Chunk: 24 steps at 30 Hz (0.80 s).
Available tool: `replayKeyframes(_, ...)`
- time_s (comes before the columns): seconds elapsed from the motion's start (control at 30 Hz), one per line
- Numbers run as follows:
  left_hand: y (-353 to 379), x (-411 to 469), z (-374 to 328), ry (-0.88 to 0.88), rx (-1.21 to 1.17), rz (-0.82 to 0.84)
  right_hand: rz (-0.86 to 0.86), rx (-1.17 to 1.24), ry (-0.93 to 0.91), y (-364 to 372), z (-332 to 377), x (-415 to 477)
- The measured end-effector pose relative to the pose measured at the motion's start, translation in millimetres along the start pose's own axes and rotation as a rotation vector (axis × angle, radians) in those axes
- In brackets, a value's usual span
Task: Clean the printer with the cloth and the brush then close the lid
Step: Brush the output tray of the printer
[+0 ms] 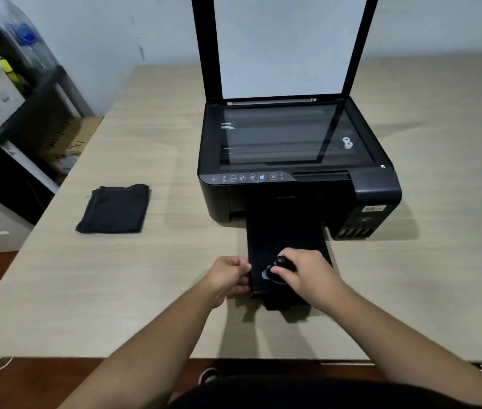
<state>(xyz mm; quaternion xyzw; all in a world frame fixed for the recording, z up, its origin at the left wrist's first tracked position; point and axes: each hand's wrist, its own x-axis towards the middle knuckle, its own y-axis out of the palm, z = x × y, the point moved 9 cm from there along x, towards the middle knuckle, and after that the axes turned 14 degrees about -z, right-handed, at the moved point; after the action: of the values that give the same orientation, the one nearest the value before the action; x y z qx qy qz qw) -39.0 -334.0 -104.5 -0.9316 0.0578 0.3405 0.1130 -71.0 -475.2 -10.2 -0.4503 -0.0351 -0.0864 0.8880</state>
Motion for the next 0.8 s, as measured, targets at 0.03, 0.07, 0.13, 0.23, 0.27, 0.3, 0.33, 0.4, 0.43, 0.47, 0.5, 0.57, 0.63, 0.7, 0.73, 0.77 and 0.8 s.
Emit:
replayKeyframes(0.03, -0.6, 0.2, -0.3, 0.002, 0.006, -0.005, 0.028, -0.034, -0.016, 1.5, 2.1, 2.3)
replayKeyframes(0.07, -1.8, 1.2, -0.2, 0.004, 0.011, -0.015, 0.039, -0.101, -0.027, -0.8, 0.4, 6.3)
replayKeyframes(0.13, -4.0, 2.1, -1.2, 0.008, 0.014, -0.029, 0.003, -0.223, -0.018, -10.7, -9.6, 15.1)
replayKeyframes(0.23, -3.7, -0.5, -2.8, 0.004, -0.009, -0.026, -0.028, -0.083, -0.039, -2.0, 2.5, 12.7)
replayKeyframes(0.27, -3.8, -1.3, -2.9, 0.003, -0.022, -0.027, 0.021, -0.03, -0.048, 8.4, 11.1, 9.4)
replayKeyframes(0.3, -4.1, -1.8, -3.3, 0.001, -0.034, -0.028, 0.084, -0.019, -0.034, 17.2, 14.7, 7.5)
replayKeyframes(0.33, -3.9, -2.2, -3.3, -0.002, -0.033, -0.023, 0.118, -0.06, -0.006, 20.2, 11.1, 10.6)
replayKeyframes(0.4, -4.2, -0.2, -3.2, -0.007, -0.035, -0.016, 0.04, -0.227, 0.034, 3.3, -6.0, 27.5)
replayKeyframes(0.43, -4.4, 0.7, -3.2, -0.01, -0.043, -0.015, -0.014, -0.25, 0.033, -5.5, -11.4, 32.9)
replayKeyframes(0.47, -4.8, 1.3, -2.7, -0.011, -0.046, -0.013, -0.031, -0.203, 0.021, -7.0, -12.0, 33.8)
replayKeyframes(0.5, -4.3, 2.2, -1.9, -0.011, -0.047, -0.007, -0.004, -0.121, 0.003, -2.7, -6.1, 31.4)
replayKeyframes(0.57, -2.6, 2.8, 1.0, -0.018, -0.05, 0.016, 0.136, -0.053, -0.022, 13.7, 9.3, 21.2)
replayKeyframes(0.63, -3.1, 1.9, 2.6, -0.036, -0.069, 0.035, 0.048, -0.062, 0.013, 6.7, 2.8, 33.4)
replayKeyframes(0.7, -2.9, 1.5, 2.5, -0.05, -0.079, 0.063, -0.123, -0.087, 0.064, -12.6, -5.4, 46.0)
replayKeyframes(0.73, -2.5, 0.9, 2.9, -0.053, -0.072, 0.073, -0.094, -0.087, 0.048, -9.4, -2.7, 47.0)
replayKeyframes(0.77, -2.5, 0.5, 3.7, -0.05, -0.067, 0.075, 0.004, -0.068, 0.004, 3.0, 5.8, 43.2)
replayKeyframes(0.8, -3.7, 0.7, 4.2, -0.047, -0.062, 0.072, 0.117, -0.062, -0.043, 18.5, 15.1, 36.7)
